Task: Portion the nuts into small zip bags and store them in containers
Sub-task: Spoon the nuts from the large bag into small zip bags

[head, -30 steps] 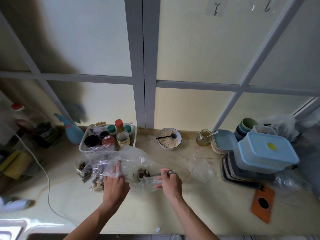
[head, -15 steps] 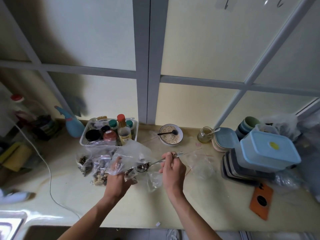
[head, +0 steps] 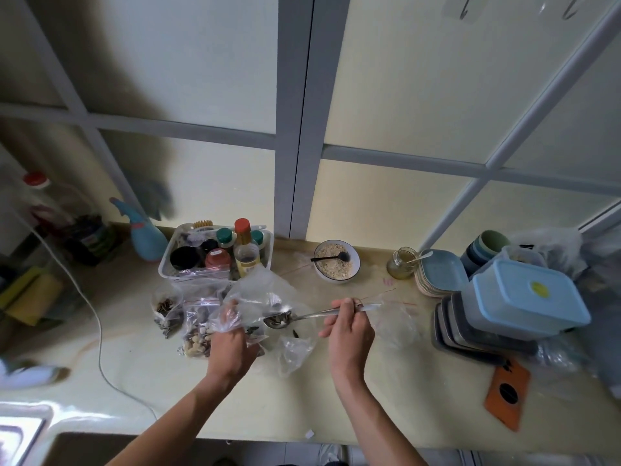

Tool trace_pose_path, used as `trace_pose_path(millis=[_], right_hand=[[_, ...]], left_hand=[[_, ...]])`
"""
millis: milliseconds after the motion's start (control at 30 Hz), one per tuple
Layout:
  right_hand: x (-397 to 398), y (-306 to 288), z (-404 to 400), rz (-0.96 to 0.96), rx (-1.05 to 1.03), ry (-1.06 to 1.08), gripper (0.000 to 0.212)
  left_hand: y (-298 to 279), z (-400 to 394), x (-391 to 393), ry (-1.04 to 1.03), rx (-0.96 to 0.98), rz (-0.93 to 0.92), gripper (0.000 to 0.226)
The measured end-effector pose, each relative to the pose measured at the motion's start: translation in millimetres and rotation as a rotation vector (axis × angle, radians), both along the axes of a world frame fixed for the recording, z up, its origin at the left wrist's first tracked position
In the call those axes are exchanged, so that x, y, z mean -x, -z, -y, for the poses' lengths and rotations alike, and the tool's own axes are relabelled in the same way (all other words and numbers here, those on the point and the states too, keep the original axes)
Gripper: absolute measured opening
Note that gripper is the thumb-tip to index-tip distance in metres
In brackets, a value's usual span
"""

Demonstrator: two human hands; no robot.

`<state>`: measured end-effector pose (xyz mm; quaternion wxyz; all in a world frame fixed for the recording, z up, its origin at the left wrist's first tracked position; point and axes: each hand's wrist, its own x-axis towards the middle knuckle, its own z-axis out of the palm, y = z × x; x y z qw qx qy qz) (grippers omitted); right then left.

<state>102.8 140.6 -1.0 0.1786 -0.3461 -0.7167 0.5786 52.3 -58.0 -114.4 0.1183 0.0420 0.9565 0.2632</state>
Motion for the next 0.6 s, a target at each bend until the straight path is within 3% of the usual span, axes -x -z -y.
trace_pose_path(millis=[100, 233, 367, 433, 600], right_hand=[[0, -3, 11, 0.027, -0.012, -0.181, 0.035], [-3, 2, 21, 0.091, -0.165, -0.668, 0.023], [-11, 8, 23, 0.107, -0.372, -1.017, 0.028], [-13, 9, 25, 0.122, -0.431, -1.077, 0.029], [-24, 15, 28, -0.077, -0.664, -1.038, 0.031]], left_hand=[[3, -4, 0, 0.044, 0.018, 0.004, 0.062], [4, 1, 3, 0.039, -0.063, 0.019, 0.029], [18, 12, 11, 0.011, -0.064, 0.025, 0.042], [29, 18, 14, 0.011, -0.082, 0.038, 0.044], [19, 24, 12, 0.068, -0.121, -0.009, 0.034]])
